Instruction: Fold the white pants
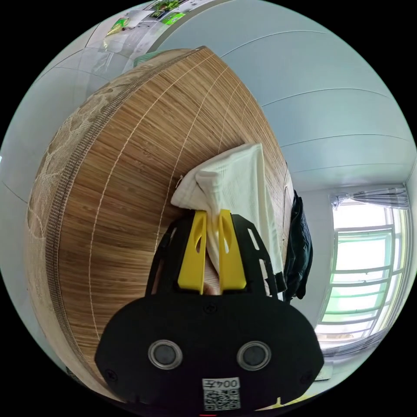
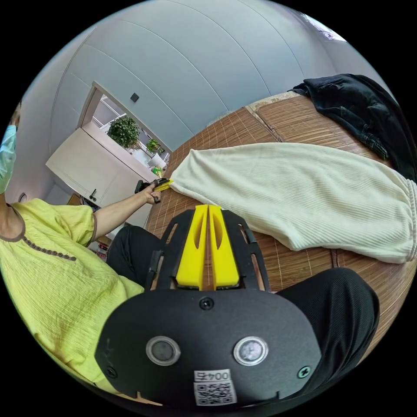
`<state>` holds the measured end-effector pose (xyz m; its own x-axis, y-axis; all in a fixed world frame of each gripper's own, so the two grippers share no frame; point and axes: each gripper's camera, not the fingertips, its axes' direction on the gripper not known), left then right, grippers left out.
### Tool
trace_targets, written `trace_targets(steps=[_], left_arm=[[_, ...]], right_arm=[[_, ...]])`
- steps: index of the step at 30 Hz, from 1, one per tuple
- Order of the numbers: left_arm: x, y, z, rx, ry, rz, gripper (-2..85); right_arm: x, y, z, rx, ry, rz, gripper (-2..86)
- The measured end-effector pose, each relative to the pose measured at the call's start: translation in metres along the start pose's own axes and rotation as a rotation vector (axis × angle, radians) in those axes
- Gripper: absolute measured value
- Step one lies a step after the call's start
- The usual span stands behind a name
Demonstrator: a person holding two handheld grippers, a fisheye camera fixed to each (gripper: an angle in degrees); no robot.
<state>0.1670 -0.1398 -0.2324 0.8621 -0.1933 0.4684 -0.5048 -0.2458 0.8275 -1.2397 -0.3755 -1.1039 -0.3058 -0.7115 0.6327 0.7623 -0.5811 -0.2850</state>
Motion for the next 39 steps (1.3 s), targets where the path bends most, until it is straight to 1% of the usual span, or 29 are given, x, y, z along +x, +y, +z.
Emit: trace_targets(steps=[1, 5, 9, 13, 15, 16, 18, 19, 20, 22, 23, 24, 25, 26, 28, 29, 30, 31, 33, 34, 35, 37, 38, 39], left_arm=[[0.001, 0.001, 0.0, 0.007, -0.012, 0.002, 4.2], [0.016, 0.02, -0.006, 0.037, -0.159, 0.061, 3.3], [-0.003, 0.044, -0.026, 0.098, -0.257, 0.044, 2.8], [-0.016, 0.065, -0.05, 0.153, -0.382, 0.079, 2.5], [-0.028, 0.075, -0.056, 0.165, -0.402, 0.111, 2.3], [-0.035, 0.079, -0.057, 0.153, -0.373, 0.109, 2.1], [-0.034, 0.086, -0.062, 0.143, -0.335, 0.116, 1.8], [-0.028, 0.089, -0.064, 0.148, -0.353, 0.132, 1.7], [-0.007, 0.1, -0.069, 0.182, -0.427, 0.192, 1.6], [0.065, 0.134, -0.069, 0.285, -0.631, 0.439, 1.1], [0.086, 0.145, -0.063, 0.302, -0.667, 0.521, 1.1], [0.128, 0.168, -0.044, 0.296, -0.694, 0.698, 1.0], [0.147, 0.179, -0.032, 0.279, -0.696, 0.776, 1.0], [0.183, 0.198, -0.004, 0.225, -0.681, 0.901, 0.9], [0.245, 0.234, 0.068, 0.055, -0.622, 1.097, 0.8], [0.26, 0.245, 0.087, 0.023, -0.614, 1.143, 0.8], [0.287, 0.27, 0.124, -0.013, -0.608, 1.239, 0.8], [0.299, 0.283, 0.143, -0.027, -0.612, 1.286, 0.7], [0.335, 0.331, 0.216, -0.099, -0.642, 1.461, 0.7], [0.345, 0.352, 0.25, -0.149, -0.661, 1.542, 0.6], [0.348, 0.362, 0.266, -0.18, -0.673, 1.581, 0.6], [0.347, 0.392, 0.319, -0.299, -0.698, 1.691, 0.5], [0.344, 0.396, 0.329, -0.324, -0.711, 1.688, 0.5], [0.341, 0.401, 0.336, -0.275, -0.722, 1.678, 0.4]], right_arm=[[0.0, -0.001, 0.003, -0.002, 0.013, 0.004, 8.2], [-0.003, -0.005, 0.009, 0.011, 0.055, 0.03, 6.1], [-0.007, -0.007, 0.013, 0.017, 0.068, 0.045, 3.7], [-0.018, -0.011, 0.02, 0.005, 0.081, 0.029, 0.6], [-0.024, -0.014, 0.023, -0.002, 0.085, 0.019, 0.8], [-0.028, -0.016, 0.026, -0.007, 0.089, 0.009, 1.3], [-0.035, -0.02, 0.03, -0.012, 0.106, -0.009, 5.4], [-0.042, -0.022, 0.033, -0.01, 0.124, -0.03, 7.6], [-0.049, -0.024, 0.036, -0.013, 0.154, -0.051, 9.3], [-0.06, -0.028, 0.044, -0.035, 0.204, -0.083, 10.3], [-0.067, -0.031, 0.05, -0.055, 0.248, -0.1, 10.3], [-0.071, -0.033, 0.054, -0.067, 0.273, -0.109, 9.7], [-0.078, -0.038, 0.062, -0.098, 0.329, -0.126, 8.7], [-0.084, -0.045, 0.072, -0.14, 0.395, -0.146, 6.5], [-0.094, -0.058, 0.089, -0.212, 0.494, -0.206, 2.6], [-0.1, -0.066, 0.102, -0.253, 0.557, -0.255, 0.8], [-0.101, -0.07, 0.109, -0.274, 0.589, -0.279, 0.4], [-0.103, -0.078, 0.123, -0.318, 0.649, -0.323, -0.1], [-0.099, -0.089, 0.144, -0.387, 0.697, -0.351, -0.4], [-0.092, -0.094, 0.156, -0.429, 0.699, -0.342, -0.5], [-0.083, -0.095, 0.169, -0.483, 0.688, -0.325, -0.5], [-0.074, -0.09, 0.184, -0.541, 0.683, -0.334, -0.6], [-0.078, -0.088, 0.182, -0.501, 0.698, -0.387, -0.7], [-0.079, -0.088, 0.183, -0.507, 0.707, -0.403, -0.7]])
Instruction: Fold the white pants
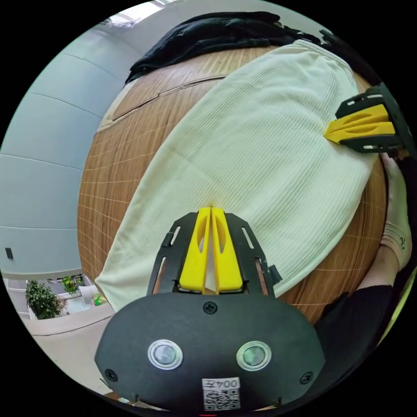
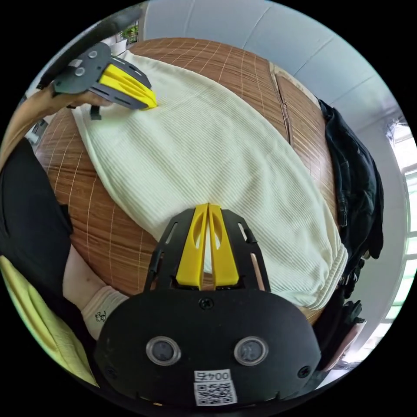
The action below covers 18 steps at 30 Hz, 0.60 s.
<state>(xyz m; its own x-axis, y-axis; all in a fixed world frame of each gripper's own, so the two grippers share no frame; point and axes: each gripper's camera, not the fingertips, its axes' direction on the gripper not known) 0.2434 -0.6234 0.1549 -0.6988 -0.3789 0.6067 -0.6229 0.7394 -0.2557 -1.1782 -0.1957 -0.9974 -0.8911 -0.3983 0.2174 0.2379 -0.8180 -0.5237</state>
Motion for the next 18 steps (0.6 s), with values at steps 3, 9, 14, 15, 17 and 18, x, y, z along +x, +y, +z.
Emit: trace_targets(steps=[3, 9, 14, 15, 17, 18], left_arm=[[-0.013, -0.009, 0.009, -0.028, 0.095, -0.029, 0.3], [-0.042, -0.027, 0.03, -0.07, 0.282, 0.052, 0.4], [-0.033, -0.013, 0.031, 0.007, 0.227, 0.065, 0.6], [-0.037, -0.016, 0.032, -0.011, 0.238, 0.069, 0.6], [-0.037, -0.018, 0.032, -0.013, 0.227, 0.118, 0.7], [-0.036, -0.016, 0.033, -0.006, 0.218, 0.144, 0.7]], right_arm=[[0.003, -0.004, -0.004, 0.005, 0.018, -0.001, -0.6], [0.063, -0.026, -0.061, 0.141, -0.064, 0.084, 0.0], [0.124, -0.127, -0.102, 0.317, -0.371, -0.036, 4.8], [0.124, -0.143, -0.101, 0.316, -0.371, -0.067, 5.1], [0.123, -0.205, -0.091, 0.3, -0.439, -0.162, 5.3], [0.122, -0.22, -0.086, 0.283, -0.477, -0.186, 5.3]])
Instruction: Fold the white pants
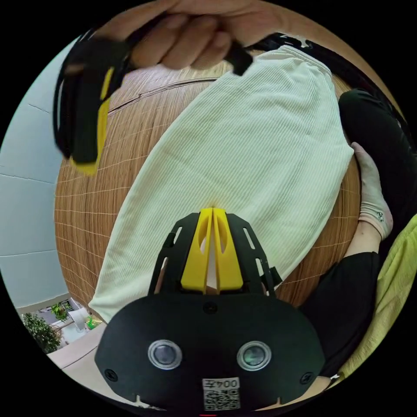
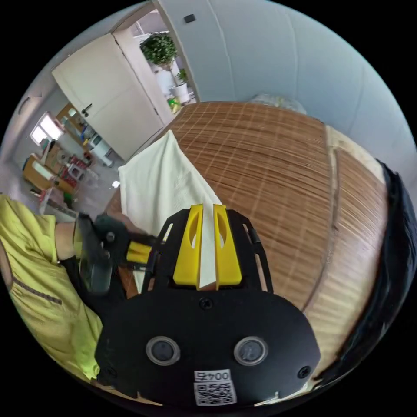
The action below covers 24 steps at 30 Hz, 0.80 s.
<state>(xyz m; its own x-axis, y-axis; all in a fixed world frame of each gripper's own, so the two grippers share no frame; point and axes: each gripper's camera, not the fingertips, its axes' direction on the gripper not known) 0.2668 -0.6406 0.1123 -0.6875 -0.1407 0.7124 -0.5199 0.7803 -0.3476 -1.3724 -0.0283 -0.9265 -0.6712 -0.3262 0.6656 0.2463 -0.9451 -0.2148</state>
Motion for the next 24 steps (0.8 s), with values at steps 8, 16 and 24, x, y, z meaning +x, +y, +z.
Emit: trace_targets(steps=[8, 16, 24], left_arm=[[-0.006, 0.02, 0.004, 0.079, -0.008, 0.044, 0.8], [-0.014, 0.04, -0.005, 0.182, -0.006, 0.015, 0.9], [-0.016, 0.051, 0.007, 0.145, -0.001, 0.037, 0.9]], right_arm=[[0.014, -0.091, 0.085, -0.266, -0.13, -0.174, 6.5], [0.026, -0.086, 0.099, -0.327, -0.183, -0.161, 5.4], [0.02, -0.064, 0.087, -0.219, -0.029, -0.098, 3.2]])
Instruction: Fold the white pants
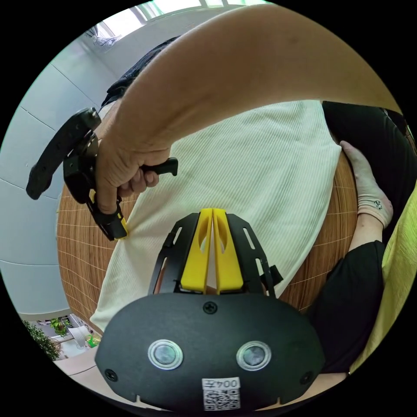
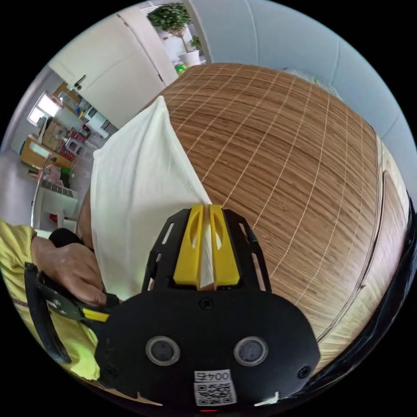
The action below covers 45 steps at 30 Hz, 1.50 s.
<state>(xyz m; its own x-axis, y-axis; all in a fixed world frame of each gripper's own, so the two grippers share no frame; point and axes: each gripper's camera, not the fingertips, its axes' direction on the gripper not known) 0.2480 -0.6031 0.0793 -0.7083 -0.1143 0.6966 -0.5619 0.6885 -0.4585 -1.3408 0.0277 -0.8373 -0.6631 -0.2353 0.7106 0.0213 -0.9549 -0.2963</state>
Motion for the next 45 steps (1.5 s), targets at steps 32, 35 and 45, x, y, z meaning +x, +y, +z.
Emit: trace_targets(steps=[32, 35, 45], left_arm=[[0.006, 0.029, -0.012, 0.014, 0.066, 0.039, 0.6], [0.006, 0.031, -0.016, 0.016, 0.075, 0.035, 0.6], [0.007, 0.039, -0.041, 0.045, 0.074, 0.056, 0.7]], right_arm=[[-0.082, -0.013, 0.062, 0.022, 0.029, -0.255, 2.9], [-0.086, -0.01, 0.065, 0.073, 0.146, -0.226, 3.7], [-0.045, 0.048, 0.038, 0.214, 0.095, 0.108, 6.9]])
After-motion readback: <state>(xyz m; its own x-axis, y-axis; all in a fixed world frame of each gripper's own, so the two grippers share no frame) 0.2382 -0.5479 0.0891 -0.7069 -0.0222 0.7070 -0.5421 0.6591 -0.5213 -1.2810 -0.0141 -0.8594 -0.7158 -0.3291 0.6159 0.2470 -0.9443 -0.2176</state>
